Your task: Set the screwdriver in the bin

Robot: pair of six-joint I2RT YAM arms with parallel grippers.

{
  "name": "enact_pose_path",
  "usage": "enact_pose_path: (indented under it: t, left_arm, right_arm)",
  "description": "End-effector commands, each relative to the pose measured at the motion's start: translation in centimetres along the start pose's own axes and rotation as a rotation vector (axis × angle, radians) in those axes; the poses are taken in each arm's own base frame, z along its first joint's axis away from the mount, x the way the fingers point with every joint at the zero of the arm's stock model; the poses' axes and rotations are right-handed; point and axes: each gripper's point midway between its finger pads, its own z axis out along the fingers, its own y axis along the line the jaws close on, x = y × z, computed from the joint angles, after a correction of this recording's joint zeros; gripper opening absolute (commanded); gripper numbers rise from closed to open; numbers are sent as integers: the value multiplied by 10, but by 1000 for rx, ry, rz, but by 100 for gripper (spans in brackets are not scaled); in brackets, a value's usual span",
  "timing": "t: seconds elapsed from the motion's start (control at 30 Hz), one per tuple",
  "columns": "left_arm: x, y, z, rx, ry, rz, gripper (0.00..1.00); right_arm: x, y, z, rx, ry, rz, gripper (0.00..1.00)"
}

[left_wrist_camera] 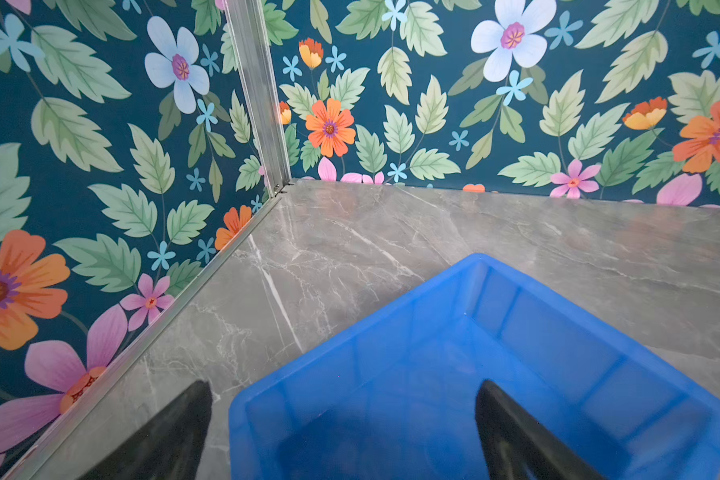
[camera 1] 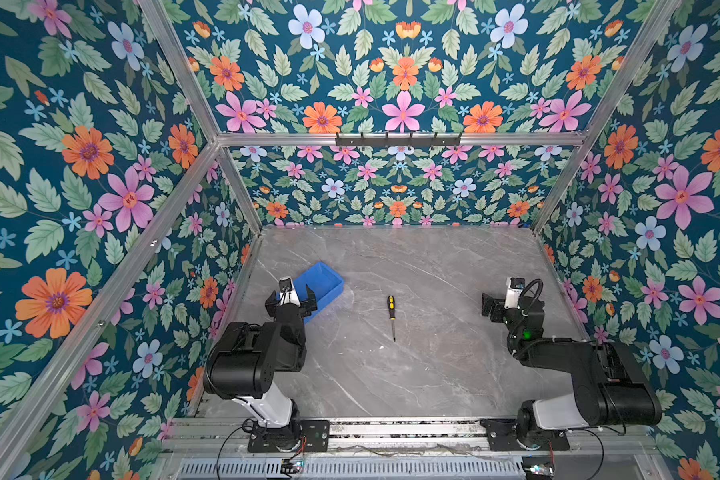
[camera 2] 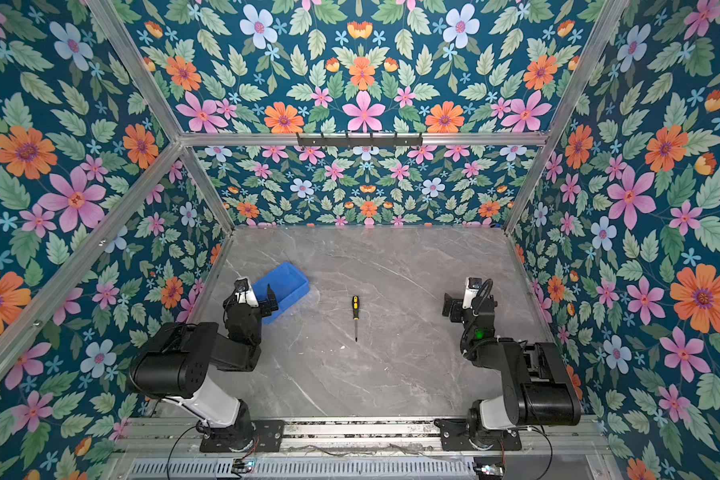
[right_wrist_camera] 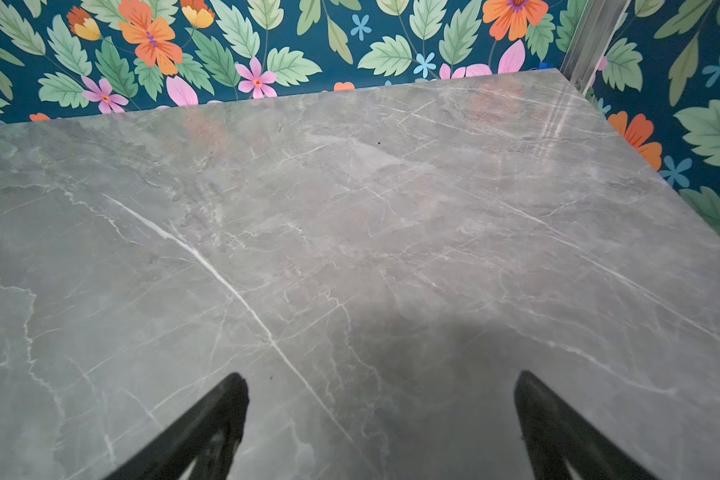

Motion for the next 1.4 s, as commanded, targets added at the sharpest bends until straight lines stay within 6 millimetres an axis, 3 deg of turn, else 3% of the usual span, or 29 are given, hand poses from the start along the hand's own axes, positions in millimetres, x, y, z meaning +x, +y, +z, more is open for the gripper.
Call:
enact_pose_path:
  t: [0.0, 0.87, 1.17, 1.37]
  left_arm:
    - [-1, -3, 0, 21, -4, -4, 100]
    - [-3, -2, -2, 19, -13, 0, 100]
    - [-31, -4, -14, 32, -36, 7, 100]
    - [-52, -14, -20, 65, -7, 15, 100]
  right_arm:
    - [-11, 1, 0, -5, -41, -10, 99]
    - [-10, 1, 0, -4, -40, -10, 99]
    - [-23, 10, -7, -45, -34, -31, 99]
    - [-38, 20, -24, -97, -34, -62, 99]
